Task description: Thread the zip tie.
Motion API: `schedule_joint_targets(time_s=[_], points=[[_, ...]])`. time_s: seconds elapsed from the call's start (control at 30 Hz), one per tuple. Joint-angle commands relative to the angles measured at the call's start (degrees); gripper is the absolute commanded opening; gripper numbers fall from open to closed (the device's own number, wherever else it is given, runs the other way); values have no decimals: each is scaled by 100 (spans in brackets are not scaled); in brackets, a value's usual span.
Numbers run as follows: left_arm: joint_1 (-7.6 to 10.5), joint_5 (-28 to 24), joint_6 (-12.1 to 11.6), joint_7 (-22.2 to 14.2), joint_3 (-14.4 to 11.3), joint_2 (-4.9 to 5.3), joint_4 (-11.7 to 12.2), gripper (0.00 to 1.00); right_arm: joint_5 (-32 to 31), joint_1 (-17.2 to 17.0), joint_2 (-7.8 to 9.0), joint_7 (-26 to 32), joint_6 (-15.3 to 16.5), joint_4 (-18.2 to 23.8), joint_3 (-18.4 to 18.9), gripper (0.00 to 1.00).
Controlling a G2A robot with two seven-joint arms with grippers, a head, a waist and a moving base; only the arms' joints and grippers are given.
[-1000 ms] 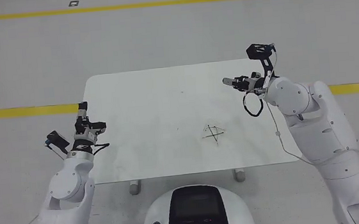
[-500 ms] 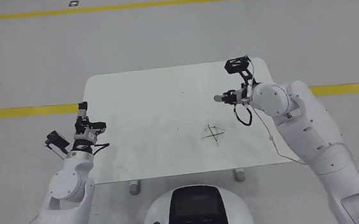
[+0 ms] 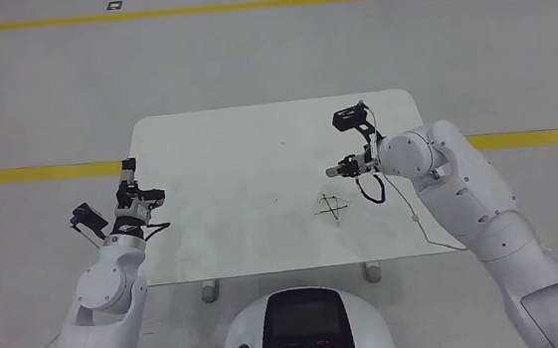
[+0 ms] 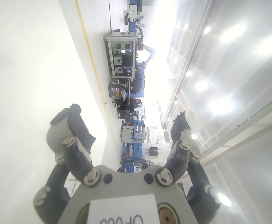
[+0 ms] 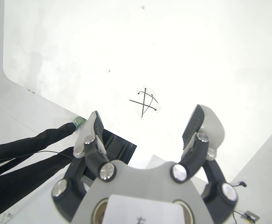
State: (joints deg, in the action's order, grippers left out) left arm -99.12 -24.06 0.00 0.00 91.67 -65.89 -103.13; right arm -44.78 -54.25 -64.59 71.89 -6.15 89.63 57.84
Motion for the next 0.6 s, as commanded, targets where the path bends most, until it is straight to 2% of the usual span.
schedule_joint_targets(time_s=[0.0, 0.27, 0.33, 0.4, 0.57], points=[[0, 0, 0, 0, 0, 0, 0, 100, 1, 112, -25, 163, 56, -132, -113, 100], [0, 0, 0, 0, 0, 0, 0, 100, 191, 850, -316, 776, 49, -980, -1016, 100], [0, 0, 0, 0, 0, 0, 0, 100, 427, 974, -421, 776, -41, -1258, -1241, 100], [0, 0, 0, 0, 0, 0, 0, 100, 589, 1078, -499, 776, 12, -1504, -1427, 100], [0, 0, 0, 0, 0, 0, 0, 100, 577, 1105, -507, 775, -6, -1552, -1442, 100]])
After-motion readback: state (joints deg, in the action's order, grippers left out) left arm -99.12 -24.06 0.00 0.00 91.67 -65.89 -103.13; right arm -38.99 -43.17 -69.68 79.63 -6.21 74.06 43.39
